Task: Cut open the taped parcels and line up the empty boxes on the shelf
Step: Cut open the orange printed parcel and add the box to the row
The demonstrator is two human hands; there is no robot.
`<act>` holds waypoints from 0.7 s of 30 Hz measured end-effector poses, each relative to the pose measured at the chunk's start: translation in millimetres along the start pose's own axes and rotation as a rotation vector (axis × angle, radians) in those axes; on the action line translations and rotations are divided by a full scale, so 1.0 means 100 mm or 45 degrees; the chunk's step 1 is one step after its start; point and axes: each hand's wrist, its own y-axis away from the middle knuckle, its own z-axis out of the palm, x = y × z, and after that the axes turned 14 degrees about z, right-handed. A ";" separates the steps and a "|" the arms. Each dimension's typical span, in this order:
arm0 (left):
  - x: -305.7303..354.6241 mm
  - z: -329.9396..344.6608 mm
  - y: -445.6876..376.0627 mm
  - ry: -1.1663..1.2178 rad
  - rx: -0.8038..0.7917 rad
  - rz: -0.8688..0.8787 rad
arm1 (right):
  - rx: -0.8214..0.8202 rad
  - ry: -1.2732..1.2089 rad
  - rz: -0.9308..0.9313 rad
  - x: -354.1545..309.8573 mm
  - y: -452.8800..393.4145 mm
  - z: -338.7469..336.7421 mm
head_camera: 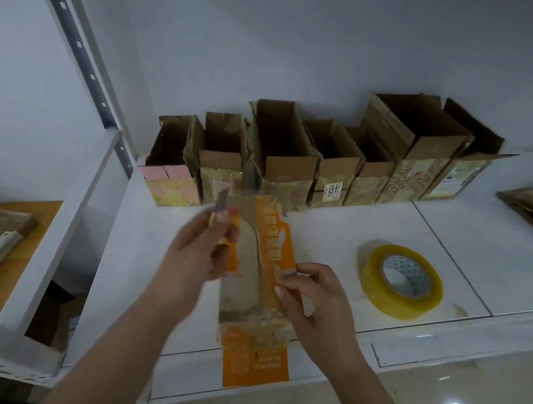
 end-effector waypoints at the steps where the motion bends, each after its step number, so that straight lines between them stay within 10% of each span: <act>1: -0.02 -0.16 -0.04 -0.190 0.071 0.013 | 0.026 0.030 -0.022 0.00 -0.01 -0.01; 8: -1.01 -0.93 0.13 -1.300 -0.058 -0.295 | 0.029 0.056 -0.065 0.01 0.01 0.01; 14: -0.74 -0.67 0.46 -0.852 0.162 0.146 | -0.035 -0.024 0.058 -0.01 0.10 0.01; 21: -0.44 -0.06 0.82 -0.314 -0.301 0.145 | 0.252 -0.003 0.098 -0.12 0.38 -0.09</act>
